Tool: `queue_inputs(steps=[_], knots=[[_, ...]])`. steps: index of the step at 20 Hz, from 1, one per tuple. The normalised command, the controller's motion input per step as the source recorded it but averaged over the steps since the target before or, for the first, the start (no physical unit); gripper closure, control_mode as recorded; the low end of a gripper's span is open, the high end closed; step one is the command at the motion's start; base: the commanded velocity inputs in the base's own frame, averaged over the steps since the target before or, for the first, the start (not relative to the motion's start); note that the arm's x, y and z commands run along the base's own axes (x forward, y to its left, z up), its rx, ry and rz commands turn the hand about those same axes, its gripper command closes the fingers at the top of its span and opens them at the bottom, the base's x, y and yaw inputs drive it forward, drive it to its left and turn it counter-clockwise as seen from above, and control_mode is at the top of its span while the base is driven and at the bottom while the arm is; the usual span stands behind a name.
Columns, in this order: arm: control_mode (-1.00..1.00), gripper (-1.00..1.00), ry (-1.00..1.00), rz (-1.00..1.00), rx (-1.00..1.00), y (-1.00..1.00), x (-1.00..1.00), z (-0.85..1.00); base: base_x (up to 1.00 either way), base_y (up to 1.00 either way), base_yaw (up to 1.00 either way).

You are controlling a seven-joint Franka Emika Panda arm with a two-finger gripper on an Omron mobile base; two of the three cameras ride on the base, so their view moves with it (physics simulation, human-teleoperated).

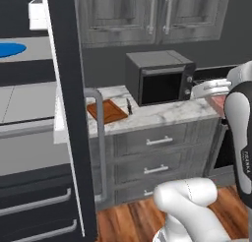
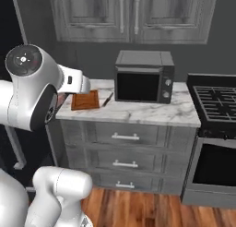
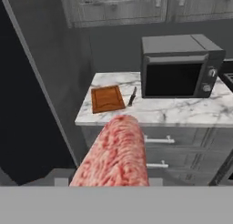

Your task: Retrieve the steak from the fridge and place it on the cutting board.

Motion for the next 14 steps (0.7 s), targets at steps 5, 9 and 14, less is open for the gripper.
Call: queue_inputs(steps=[5, 9, 14], knots=[[1.00, 1.00, 0.00, 0.00, 0.00, 0.00, 0.00, 0.00, 0.82, -0.14, 0.24], [1.00, 1.00, 0.00, 0.00, 0.00, 0.00, 0.00, 0.00, 0.59, 0.00, 0.31], [1.00, 1.00, 0.00, 0.00, 0.00, 0.00, 0.00, 0.00, 0.22, -0.15, 0.30]])
